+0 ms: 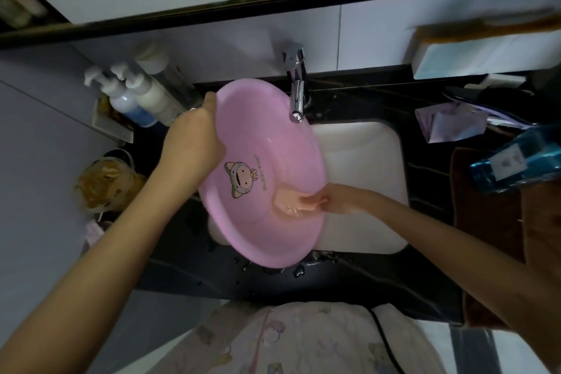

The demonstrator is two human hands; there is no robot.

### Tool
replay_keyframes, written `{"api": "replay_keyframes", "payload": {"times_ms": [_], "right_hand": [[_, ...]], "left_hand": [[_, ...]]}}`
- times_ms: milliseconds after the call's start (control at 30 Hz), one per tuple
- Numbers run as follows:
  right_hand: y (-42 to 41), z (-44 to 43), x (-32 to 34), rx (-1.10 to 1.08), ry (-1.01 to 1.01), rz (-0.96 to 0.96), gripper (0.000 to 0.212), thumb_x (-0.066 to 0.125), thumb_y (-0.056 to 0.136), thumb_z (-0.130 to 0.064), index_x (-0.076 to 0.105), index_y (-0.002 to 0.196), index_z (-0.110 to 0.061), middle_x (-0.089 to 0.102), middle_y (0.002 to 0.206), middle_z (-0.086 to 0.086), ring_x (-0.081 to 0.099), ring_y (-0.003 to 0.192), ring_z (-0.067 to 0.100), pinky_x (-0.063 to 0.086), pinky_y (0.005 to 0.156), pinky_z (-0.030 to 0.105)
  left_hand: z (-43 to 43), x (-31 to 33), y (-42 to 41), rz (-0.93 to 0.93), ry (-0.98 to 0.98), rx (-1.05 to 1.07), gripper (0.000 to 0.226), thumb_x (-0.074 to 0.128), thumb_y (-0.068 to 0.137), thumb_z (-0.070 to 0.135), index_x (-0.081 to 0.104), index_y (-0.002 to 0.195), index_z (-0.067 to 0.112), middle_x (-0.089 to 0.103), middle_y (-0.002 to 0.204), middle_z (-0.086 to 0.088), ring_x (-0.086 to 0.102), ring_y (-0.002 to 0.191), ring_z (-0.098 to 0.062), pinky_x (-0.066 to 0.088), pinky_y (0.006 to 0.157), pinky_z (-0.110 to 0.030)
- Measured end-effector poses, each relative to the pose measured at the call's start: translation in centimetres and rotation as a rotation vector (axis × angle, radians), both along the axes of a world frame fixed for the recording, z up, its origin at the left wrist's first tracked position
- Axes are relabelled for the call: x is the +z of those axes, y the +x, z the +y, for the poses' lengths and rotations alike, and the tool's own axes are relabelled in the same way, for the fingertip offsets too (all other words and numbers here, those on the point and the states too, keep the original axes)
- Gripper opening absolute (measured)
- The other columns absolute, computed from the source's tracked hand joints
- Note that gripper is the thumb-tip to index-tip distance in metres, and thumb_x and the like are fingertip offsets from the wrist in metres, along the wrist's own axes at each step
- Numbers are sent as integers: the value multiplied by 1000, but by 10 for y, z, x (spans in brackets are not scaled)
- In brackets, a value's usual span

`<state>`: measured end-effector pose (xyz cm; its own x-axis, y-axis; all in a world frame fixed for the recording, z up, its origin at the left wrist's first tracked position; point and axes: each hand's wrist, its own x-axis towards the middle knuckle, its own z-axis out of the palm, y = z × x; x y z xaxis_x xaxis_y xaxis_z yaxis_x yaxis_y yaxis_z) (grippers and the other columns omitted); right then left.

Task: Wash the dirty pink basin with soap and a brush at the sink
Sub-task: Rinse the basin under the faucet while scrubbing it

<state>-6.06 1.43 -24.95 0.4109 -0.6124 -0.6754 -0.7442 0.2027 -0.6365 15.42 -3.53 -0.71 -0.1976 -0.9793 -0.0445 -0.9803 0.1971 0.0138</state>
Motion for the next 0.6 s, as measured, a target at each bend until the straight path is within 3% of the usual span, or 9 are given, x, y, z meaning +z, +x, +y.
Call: {"api": "replay_keyframes", "payload": {"times_ms": [67, 133, 300, 400, 500, 600], "right_hand": [[-3, -5, 5, 29, 20, 6, 35, 53, 95, -27, 57, 122, -48, 54, 134, 2, 56, 115, 30, 43, 103, 38], [-6, -19, 17, 55, -49, 84, 36, 49, 96, -31, 53, 132, -37, 50, 136, 2, 52, 118, 27, 40, 101, 30], [-20, -66, 53, 200, -613, 506, 40, 29, 100, -43, 40, 138, -45, 60, 118, 7, 60, 105, 28, 44, 83, 32], [-22, -90, 72, 339, -901, 606, 40, 33, 101, -30, 40, 139, -39, 61, 111, 6, 63, 96, 29, 42, 68, 32], [-28, -98, 69, 328, -981, 601, 54, 42, 97, -15, 33, 141, -45, 61, 104, 7, 64, 85, 30, 35, 58, 30], [-29, -80, 54, 237, -867, 542, 55, 42, 99, -24, 23, 141, -54, 64, 99, 7, 65, 85, 27, 45, 63, 29]], "left_hand": [[-10, 2, -1, 16, 27, -32, 65, 54, 76, -4, 34, 138, 4, 58, 101, -23, 56, 90, -40, 35, 61, -35], [-20, 4, -5, 50, 52, -74, 54, 54, 75, -3, 43, 128, 1, 59, 102, -24, 56, 92, -40, 36, 63, -34], [-43, 5, -12, 144, 144, -118, 45, 54, 74, -4, 56, 118, 3, 62, 103, -21, 58, 93, -35, 40, 70, -32], [-61, 8, -18, 114, 209, -115, 42, 53, 74, -3, 59, 115, 3, 61, 96, -20, 58, 87, -34, 43, 70, -32], [-77, 12, -31, 46, 257, -127, 34, 52, 74, -2, 62, 107, 2, 60, 87, -16, 55, 77, -31, 40, 64, -30], [-92, 13, -44, -33, 317, -132, 35, 50, 75, 0, 62, 108, 3, 62, 93, -16, 58, 81, -32, 40, 61, -31]]}}
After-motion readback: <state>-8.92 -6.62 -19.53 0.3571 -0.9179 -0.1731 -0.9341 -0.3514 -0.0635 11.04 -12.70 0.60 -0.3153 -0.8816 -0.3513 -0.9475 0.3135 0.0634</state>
